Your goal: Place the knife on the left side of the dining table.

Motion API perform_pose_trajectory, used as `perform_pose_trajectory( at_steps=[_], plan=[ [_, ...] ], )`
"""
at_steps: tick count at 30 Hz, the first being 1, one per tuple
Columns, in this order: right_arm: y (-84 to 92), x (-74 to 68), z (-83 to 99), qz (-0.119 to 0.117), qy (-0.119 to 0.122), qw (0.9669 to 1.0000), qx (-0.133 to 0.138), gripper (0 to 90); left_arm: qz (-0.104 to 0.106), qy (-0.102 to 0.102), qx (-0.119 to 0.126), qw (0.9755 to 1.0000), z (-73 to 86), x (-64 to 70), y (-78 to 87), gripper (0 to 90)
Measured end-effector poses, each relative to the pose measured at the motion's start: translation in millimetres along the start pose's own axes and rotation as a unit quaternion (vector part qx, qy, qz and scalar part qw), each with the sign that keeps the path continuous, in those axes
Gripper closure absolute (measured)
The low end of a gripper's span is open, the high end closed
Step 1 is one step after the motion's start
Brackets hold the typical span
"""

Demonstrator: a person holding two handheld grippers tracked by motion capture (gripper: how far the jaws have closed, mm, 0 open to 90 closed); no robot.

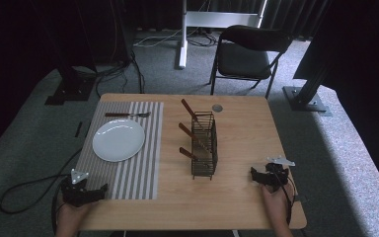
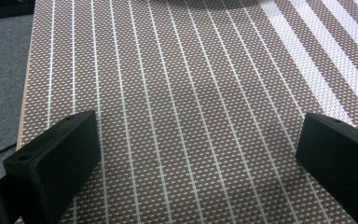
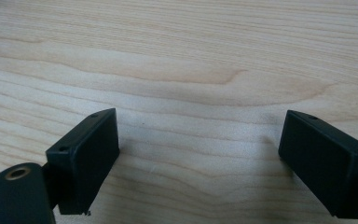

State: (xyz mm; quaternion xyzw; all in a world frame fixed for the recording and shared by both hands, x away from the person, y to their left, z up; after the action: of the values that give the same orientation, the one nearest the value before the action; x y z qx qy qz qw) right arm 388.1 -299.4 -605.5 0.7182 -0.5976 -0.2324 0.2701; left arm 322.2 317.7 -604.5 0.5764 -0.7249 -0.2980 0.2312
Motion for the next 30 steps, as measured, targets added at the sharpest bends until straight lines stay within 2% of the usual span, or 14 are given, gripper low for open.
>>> perform_pose_trajectory(
  at_steps=[5,12,30],
  plan=[
    [0.3,0.1,0.3,0.001,-0.001,1.0000,0.000,11.4,0.010,-0.008,0.001,0.9999,0.9,-0.6,1.0,0.0],
    [0.6,0.1,0.5,0.003,-0.003,1.0000,-0.001,11.5,0.013,-0.008,0.002,0.9999,1.2,-1.0,1.4,0.0],
    [0.5,0.1,0.6,0.003,-0.003,1.0000,0.000,11.4,0.010,-0.012,-0.006,0.9999,1.4,-0.5,2.2,0.0]
  ],
)
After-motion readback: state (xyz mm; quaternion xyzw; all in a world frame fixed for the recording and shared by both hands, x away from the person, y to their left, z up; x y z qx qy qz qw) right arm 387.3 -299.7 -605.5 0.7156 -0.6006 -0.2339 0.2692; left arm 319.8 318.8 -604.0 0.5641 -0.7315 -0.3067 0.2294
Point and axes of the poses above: each handheld gripper's, and its own axes: y roughly backward along the jaws, z roughly out of its underside, x roughly to its right, the point moved 8 cm from there along -y, roughly forward along the jaws, and after that the axes turned 2 degrees about x, right-handed, at the moved point
